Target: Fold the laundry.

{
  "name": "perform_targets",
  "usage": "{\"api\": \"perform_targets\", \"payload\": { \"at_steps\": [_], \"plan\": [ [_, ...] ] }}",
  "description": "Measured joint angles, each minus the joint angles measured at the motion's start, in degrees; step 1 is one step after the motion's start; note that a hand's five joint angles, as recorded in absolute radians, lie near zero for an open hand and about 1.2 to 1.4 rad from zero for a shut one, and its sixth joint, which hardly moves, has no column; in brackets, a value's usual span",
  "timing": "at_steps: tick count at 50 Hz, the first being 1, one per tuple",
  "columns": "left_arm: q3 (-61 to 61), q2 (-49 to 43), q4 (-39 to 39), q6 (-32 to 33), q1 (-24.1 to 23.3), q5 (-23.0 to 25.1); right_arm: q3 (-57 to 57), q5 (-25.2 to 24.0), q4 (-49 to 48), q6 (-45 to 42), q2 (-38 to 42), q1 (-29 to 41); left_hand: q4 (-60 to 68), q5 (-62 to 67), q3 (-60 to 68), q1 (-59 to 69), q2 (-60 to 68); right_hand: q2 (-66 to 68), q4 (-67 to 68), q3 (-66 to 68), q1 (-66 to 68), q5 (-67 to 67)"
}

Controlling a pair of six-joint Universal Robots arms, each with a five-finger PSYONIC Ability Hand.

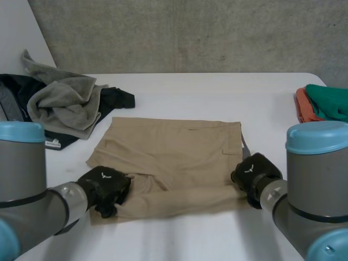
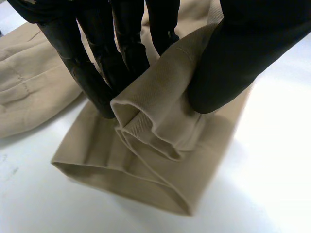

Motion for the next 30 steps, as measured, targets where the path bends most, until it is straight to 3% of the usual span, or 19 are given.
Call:
{"api": "perform_targets", "payload": {
  "at_steps": [9,14,20,30],
  "plan": [
    [-7.8,14.2,-10.0,3.4,0.2,0.1,6.3,-2.1,12.6,-9.5,-7.6,-3.0,0.2,0.0,0.3,0.0,0.2,0.0,0.0,0.0,0.0,0.0],
    [-8.2,16.1,-12.6,9.0,0.6,0.1,6.2,-3.6,13.0,-14.3,-8.6,-3.8,0.2,0.0,0.3,0.0,0.2,0.0,0.0,0.0,0.0,0.0],
    [0.3,10.9,-8.7,11.4,0.5,-1.4,-2.2,-4.0,7.3,-11.6,-3.4,-3.7,0.2,0.0,0.3,0.0,0.2,0.0,0.0,0.0,0.0,0.0],
    [25.9,-7.0,3.5,5.0,-2.0,-7.9,-17.3,-1.4,-3.0,-4.4,9.7,-4.2,0.2,0.4,0.3,0.0,0.3,0.0,0.0,0.0,0.0,0.0]
  ]
}}
